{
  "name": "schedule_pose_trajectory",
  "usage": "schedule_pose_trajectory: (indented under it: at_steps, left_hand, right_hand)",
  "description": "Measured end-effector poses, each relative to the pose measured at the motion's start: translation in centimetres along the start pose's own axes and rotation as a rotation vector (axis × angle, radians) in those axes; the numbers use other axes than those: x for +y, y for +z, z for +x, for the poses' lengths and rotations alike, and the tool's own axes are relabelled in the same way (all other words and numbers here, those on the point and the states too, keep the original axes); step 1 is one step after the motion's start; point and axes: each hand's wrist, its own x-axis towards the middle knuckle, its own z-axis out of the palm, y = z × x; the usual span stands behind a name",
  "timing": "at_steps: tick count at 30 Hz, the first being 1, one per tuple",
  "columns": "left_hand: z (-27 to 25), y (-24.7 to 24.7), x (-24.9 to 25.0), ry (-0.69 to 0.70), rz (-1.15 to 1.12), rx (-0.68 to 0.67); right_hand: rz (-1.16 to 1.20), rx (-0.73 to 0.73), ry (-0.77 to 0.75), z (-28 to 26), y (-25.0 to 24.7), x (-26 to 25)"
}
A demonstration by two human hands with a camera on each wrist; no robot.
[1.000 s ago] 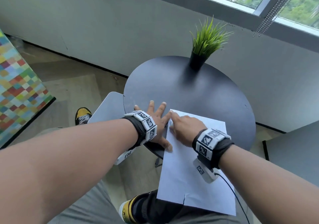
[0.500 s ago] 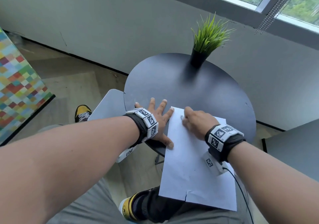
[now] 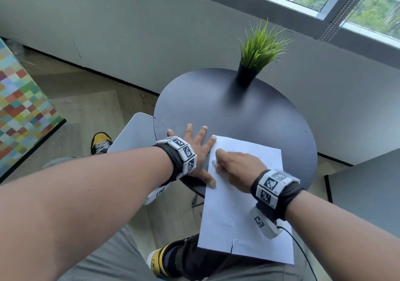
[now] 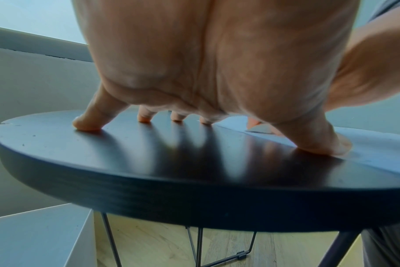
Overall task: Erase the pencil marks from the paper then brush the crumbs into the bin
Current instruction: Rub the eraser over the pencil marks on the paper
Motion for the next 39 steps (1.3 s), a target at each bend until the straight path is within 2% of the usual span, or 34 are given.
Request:
schedule_pose_trajectory:
  at_steps: [5,12,16,19,21,24,28,32,36,39]
  left_hand:
    - [0.1,0.3,-0.1,-0.006,-0.003,0.005]
    - [0.1,0.3,0.0,-0.021,-0.028,-0.012]
    - [0.9,-2.1,1.1,-0.007,0.037,-0.004]
    - [0.4,-3.4,2.5,0.182,0.15,0.094]
    - [-0.1,-2.6,2.9,0.263,0.152,0.076]
    - [-1.1,-0.8,2.9,0.231,0.124,0.067]
    - [-2.3,-0.2,3.8,0.185,0.188,0.131]
    - [-3.3,-1.5,4.2,0.2,0.181,0.125]
    - [-2.3,-2.4,1.6,0.234,0.119,0.129]
    - [-1.5,-1.5,-0.7,0.217,0.165,0.049]
  right_hand:
    - [0.153,0.019,0.419,1.2,-1.6,4.9]
    - [0.456,0.024,0.589,-3.8,0.8,6.5]
    - [0.573,0.072,0.565,-4.8,1.3,6.8]
    - [0.541,0.036,0.49,-4.6,0.9,6.8]
    - [0.513,0.019,0.453,-4.5,0.3,6.8]
    - [0.492,0.051,0.461,-4.1,-0.6,7.3]
    - [0.398,0.145,0.445,-2.4,-0.8,6.9]
    - [0.317,0.147,0.346,-1.0,0.5,5.1]
    - [0.294,0.164,0.22,0.0,0.7,3.7]
    - [0.291,0.174,0.145,0.9,0.5,2.9]
